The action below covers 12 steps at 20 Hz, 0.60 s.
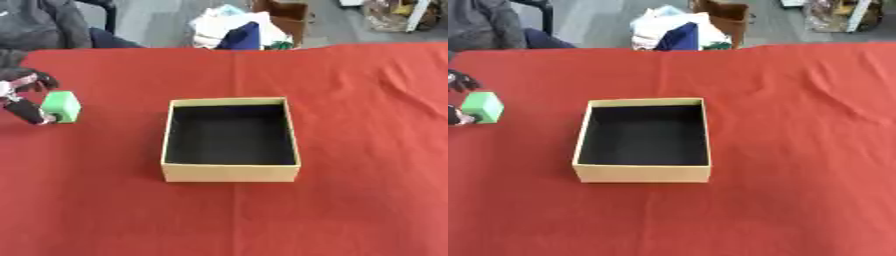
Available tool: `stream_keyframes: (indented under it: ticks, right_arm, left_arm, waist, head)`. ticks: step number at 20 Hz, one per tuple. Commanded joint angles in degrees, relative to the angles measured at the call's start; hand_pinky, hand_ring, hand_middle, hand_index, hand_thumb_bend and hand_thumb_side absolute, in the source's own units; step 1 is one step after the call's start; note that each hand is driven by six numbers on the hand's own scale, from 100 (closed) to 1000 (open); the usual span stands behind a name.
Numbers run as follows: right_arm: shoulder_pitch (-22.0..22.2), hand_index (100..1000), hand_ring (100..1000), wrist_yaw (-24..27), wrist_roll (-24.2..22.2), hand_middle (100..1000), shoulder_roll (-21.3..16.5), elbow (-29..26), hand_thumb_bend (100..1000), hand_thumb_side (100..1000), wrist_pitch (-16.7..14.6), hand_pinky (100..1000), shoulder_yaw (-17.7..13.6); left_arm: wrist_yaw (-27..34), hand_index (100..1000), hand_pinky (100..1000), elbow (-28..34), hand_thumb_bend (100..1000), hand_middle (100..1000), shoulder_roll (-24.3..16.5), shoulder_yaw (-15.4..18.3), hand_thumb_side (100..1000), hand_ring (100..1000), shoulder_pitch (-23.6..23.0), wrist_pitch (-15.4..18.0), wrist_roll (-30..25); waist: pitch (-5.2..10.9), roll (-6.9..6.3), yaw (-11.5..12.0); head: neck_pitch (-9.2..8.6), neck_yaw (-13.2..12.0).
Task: Pick up objects on the table and place them in the box.
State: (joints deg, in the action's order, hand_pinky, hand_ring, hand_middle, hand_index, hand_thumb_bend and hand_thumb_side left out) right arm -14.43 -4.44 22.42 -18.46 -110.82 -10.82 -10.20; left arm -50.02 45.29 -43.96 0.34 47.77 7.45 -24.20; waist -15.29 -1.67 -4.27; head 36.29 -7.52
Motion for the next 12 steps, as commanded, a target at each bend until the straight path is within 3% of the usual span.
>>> stream_keyframes:
  ticks: [1,2,3,12]
  right_arm:
    - [-0.6,906,762,0.3,-0.1,800,-0.9,-0.5,100,529,-0.1,645,-0.1]
    - [-0.6,906,762,0.3,-0.1,800,-0.9,-0.5,100,529,-0.1,645,-0.1]
    - [-0.6,906,763,0.3,-0.1,800,-0.9,-0.5,100,529,-0.1,644,-0.1]
    - [-0.7,906,763,0.3,-0.1,800,-1.0,-0.4,100,528,-0.1,644,-0.1]
  left_arm:
    - [-0.6,873,860,0.4,403,784,-1.4,0.6,159,832,1.3,0.2,0.8]
    - [-0.7,873,860,0.4,403,784,-1.4,0.6,159,832,1.3,0.2,0.8]
    - [-0.7,841,856,0.3,368,733,-1.4,0.6,100,816,1.3,0.3,0.8]
    - [-1.8,735,835,1.5,284,596,-1.4,0.3,100,766,0.9,-0.1,-2.2]
  waist:
    - [0.76,0.05,0.0]
    - [0.75,0.05,0.0]
    - [0.73,0.06,0.0]
    - [0.68,0.13,0.0]
  head:
    - [-0.13,-0.2]
    - [-0.13,-0.2]
    - [-0.14,-0.2]
    - [-0.22,-0.1]
